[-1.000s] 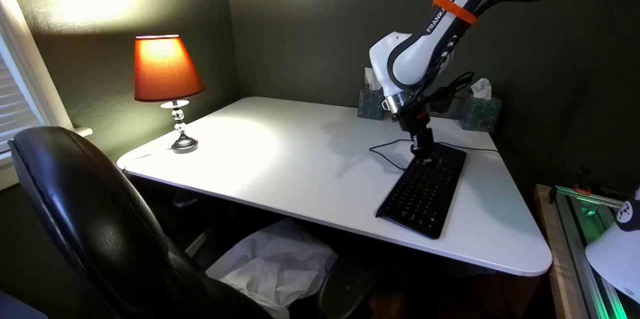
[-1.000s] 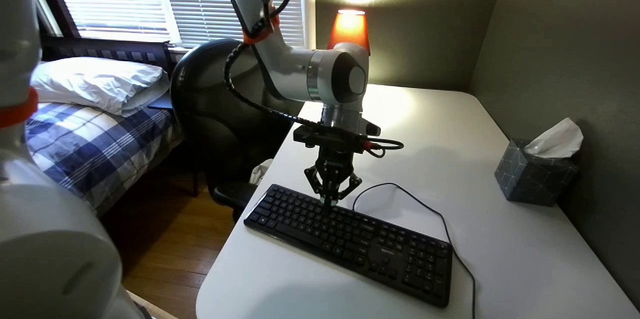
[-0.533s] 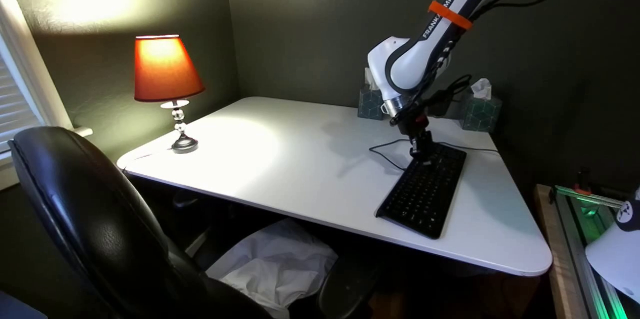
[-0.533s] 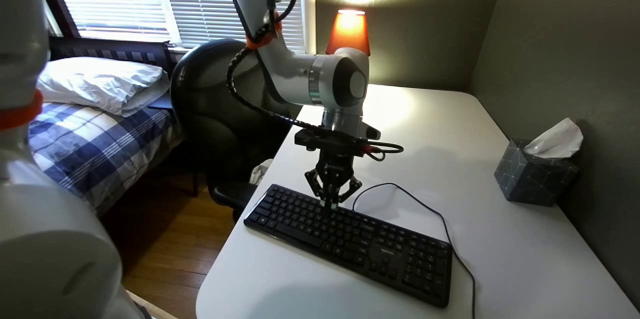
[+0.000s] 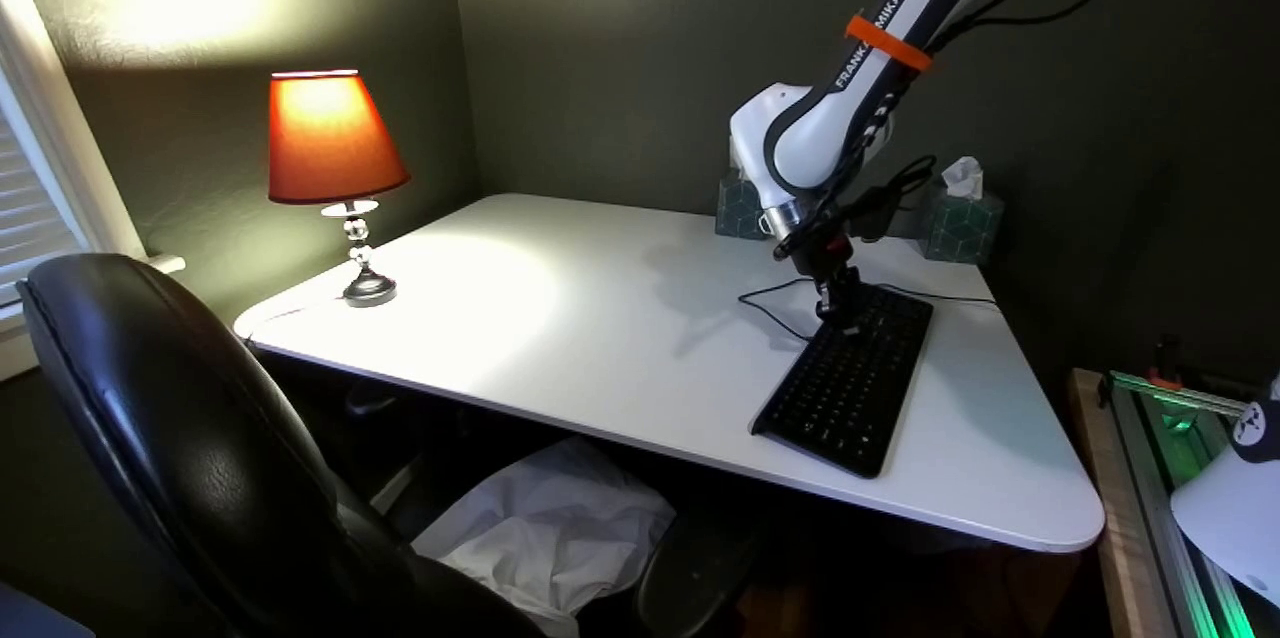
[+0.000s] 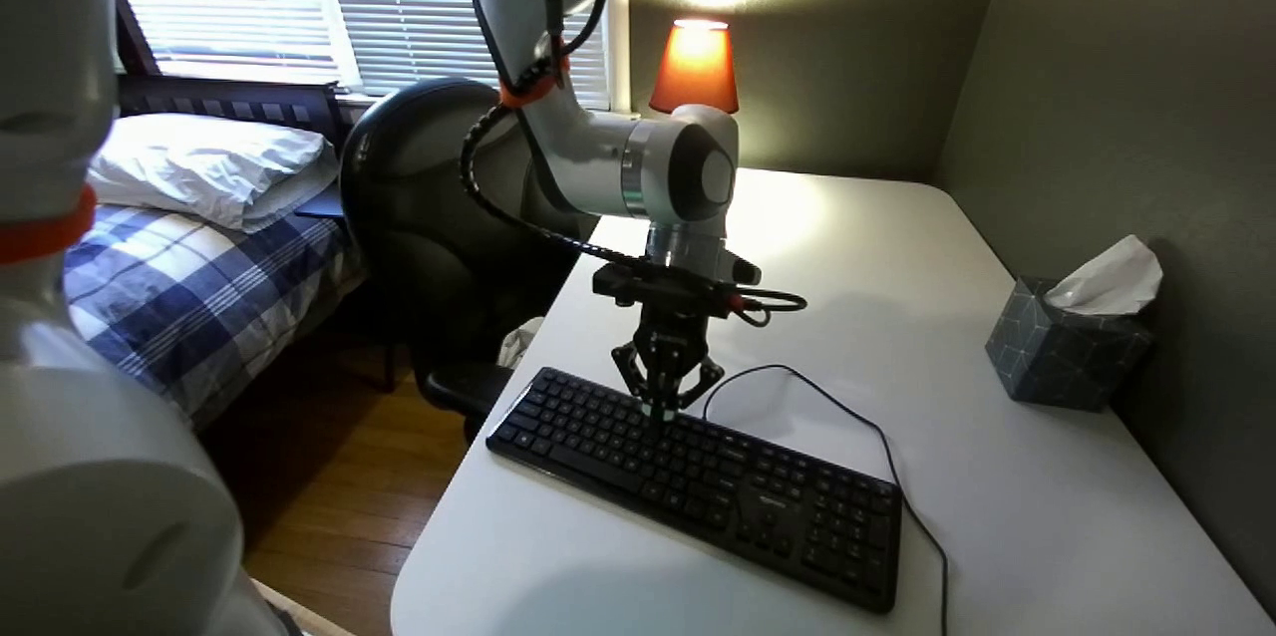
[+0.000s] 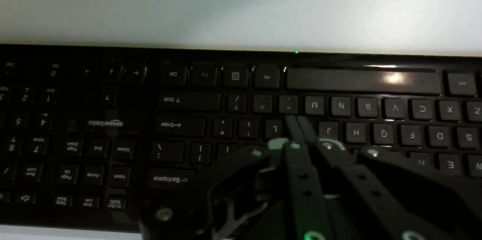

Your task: Press a letter key in the middle of the keyboard

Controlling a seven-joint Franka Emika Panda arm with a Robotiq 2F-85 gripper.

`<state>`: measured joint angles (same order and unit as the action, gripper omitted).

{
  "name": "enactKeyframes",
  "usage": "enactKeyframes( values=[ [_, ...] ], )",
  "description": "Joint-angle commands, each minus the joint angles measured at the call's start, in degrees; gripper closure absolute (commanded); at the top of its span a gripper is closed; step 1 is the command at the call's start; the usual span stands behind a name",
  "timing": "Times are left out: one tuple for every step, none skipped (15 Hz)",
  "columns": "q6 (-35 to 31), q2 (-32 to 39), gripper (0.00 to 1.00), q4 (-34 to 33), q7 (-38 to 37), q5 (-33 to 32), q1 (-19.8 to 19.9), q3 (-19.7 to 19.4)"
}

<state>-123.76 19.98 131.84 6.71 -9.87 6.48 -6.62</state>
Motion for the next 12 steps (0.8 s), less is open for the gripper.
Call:
enactKeyframes(
  values=[
    [0.21,1.99,1.00,-1.39,0.36,-0.78,0.33,-0.17],
    [0.16,2.20,1.00,-1.47,0.41,-0.80,0.36,-0.17],
    [0.20,2.47,1.00,-1.66,0.43,-0.79,0.40,-0.18],
    [0.22,2.71,1.00,-1.82,0.53,-0.76,0.47,-0.16],
    [0.21,3.01,1.00,-2.03,0.55,-0.76,0.55,-0.18],
    [0.19,3.32,1.00,-2.27,0.27,-0.76,0.56,-0.25],
    [0.21,3.55,1.00,-2.46,0.32,-0.76,0.60,-0.24],
    [0.12,3.75,1.00,-2.65,0.23,-0.77,0.64,-0.27],
    [0.05,3.87,1.00,-2.71,0.33,-0.71,0.72,-0.24],
    [-0.03,4.00,1.00,-2.80,0.35,-0.70,0.75,-0.26],
    [-0.03,4.11,1.00,-2.90,0.40,-0.60,0.78,-0.25],
    [-0.11,4.21,1.00,-3.01,0.36,-0.53,0.79,-0.24]
  ],
)
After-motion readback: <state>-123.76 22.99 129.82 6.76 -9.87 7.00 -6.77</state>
